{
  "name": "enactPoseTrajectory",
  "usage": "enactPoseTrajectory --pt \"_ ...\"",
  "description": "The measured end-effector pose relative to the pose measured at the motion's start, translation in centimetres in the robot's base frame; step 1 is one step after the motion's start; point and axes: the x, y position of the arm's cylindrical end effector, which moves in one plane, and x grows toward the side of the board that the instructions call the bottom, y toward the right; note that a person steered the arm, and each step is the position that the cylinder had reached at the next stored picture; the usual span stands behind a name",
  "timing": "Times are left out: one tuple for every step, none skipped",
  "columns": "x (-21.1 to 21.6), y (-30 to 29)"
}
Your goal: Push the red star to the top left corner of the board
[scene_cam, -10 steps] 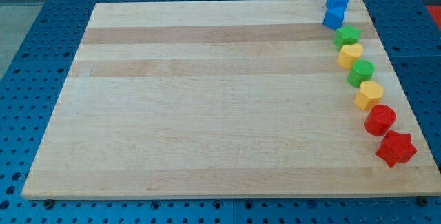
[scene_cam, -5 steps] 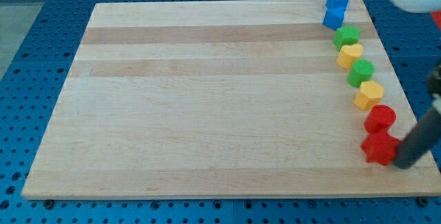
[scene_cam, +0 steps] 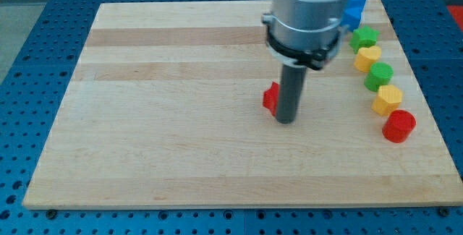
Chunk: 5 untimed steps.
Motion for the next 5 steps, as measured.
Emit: enactPoseTrajectory --pt "-2.8 -0.2" --pt "-5.3 -0.1" --pt "-8.7 -0.4" --pt "-12.3 -1.6" --pt "-13.7 -6.1"
